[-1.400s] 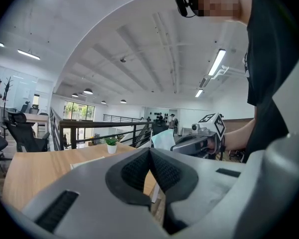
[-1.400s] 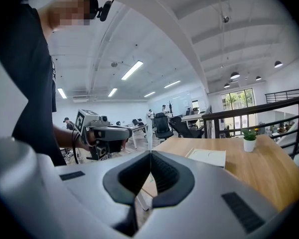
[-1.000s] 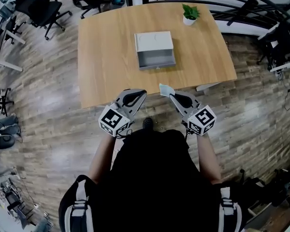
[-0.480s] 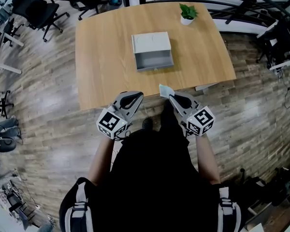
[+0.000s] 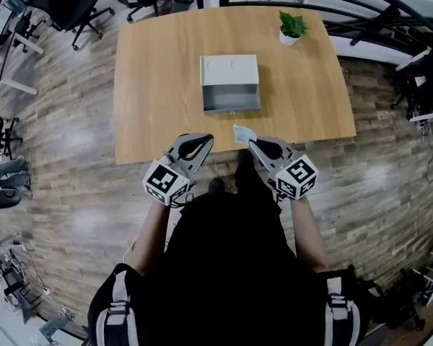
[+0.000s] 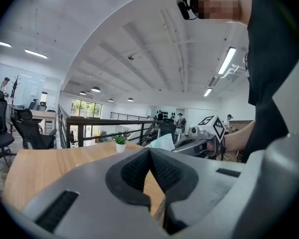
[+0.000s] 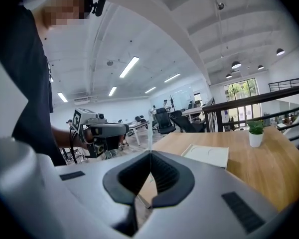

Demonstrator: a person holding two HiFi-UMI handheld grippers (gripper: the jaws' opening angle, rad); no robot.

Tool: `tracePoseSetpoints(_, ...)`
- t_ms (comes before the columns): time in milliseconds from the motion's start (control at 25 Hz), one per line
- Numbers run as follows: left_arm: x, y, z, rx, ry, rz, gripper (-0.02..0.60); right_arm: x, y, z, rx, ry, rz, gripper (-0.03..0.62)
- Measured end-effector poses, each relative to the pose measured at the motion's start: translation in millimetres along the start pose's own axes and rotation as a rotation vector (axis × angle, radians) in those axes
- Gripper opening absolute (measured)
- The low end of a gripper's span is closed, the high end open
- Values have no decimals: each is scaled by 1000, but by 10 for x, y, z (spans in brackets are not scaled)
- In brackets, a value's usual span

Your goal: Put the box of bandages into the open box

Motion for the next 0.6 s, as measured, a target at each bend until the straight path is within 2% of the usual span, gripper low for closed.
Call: tracePoseSetpoints(600, 70, -386, 909, 162, -20, -9, 23, 114, 1031, 281, 190, -89, 11, 25)
Point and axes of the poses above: the fingertips, and each gripper's own axes: z forward along the fingers, y to its right, x out of its top, the point moved 1 cm from there along -z, backward along the fingers, and after that the axes turned 6 degrees about y, right-handed, at the moved point
